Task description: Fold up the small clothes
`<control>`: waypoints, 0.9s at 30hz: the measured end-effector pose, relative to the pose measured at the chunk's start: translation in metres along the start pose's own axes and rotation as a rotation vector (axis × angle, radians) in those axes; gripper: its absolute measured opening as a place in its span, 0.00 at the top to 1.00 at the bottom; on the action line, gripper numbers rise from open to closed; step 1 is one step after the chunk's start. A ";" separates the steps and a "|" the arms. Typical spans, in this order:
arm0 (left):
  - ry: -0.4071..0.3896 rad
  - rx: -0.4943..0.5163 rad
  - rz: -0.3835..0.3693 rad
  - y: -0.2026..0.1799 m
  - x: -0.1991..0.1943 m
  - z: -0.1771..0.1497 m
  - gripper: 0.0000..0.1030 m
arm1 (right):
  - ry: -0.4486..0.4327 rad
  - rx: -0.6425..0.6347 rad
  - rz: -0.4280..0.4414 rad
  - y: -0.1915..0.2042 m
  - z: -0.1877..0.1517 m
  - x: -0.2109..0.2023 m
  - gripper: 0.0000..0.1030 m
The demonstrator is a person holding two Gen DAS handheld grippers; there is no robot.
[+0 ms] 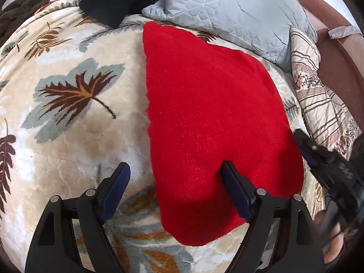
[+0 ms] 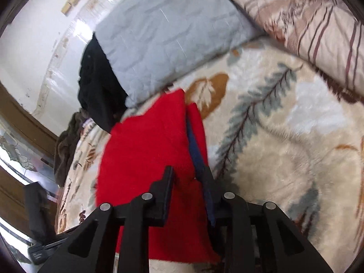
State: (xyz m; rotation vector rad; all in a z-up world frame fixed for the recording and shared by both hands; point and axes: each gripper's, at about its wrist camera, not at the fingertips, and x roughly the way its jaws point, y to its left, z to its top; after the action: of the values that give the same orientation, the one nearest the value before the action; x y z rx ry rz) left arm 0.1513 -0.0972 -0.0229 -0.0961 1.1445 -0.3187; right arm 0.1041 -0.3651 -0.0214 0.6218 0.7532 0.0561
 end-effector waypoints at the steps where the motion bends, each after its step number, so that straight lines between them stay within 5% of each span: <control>1: 0.000 -0.001 0.000 0.000 0.000 0.000 0.18 | 0.009 -0.005 -0.002 -0.001 -0.001 0.001 0.54; 3: 0.000 -0.001 0.008 0.000 0.000 0.000 0.17 | 0.042 -0.016 -0.058 -0.005 -0.007 0.007 0.49; 4: -0.001 -0.003 0.010 0.001 0.000 0.000 0.16 | 0.071 -0.018 -0.080 -0.008 -0.009 0.013 0.51; 6: -0.002 -0.005 0.014 0.001 0.000 -0.001 0.15 | 0.110 -0.007 -0.031 -0.013 -0.013 0.022 0.75; 11: -0.004 -0.011 0.009 0.001 0.000 -0.001 0.13 | 0.031 -0.012 0.015 -0.005 -0.004 0.008 0.81; 16: 0.004 0.000 0.019 -0.001 0.003 0.000 0.10 | 0.108 0.091 -0.004 -0.024 -0.009 0.028 0.66; 22: 0.012 -0.008 0.012 0.003 0.003 0.001 0.08 | -0.062 0.056 -0.011 -0.011 0.011 0.006 0.62; 27: -0.032 -0.025 -0.055 0.008 -0.016 0.020 0.08 | -0.069 0.036 0.073 0.001 0.029 0.025 0.53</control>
State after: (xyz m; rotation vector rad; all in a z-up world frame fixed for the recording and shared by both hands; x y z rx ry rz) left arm 0.1648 -0.0863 -0.0022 -0.1544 1.1154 -0.3505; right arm 0.1421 -0.3726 -0.0203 0.6820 0.6657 0.0883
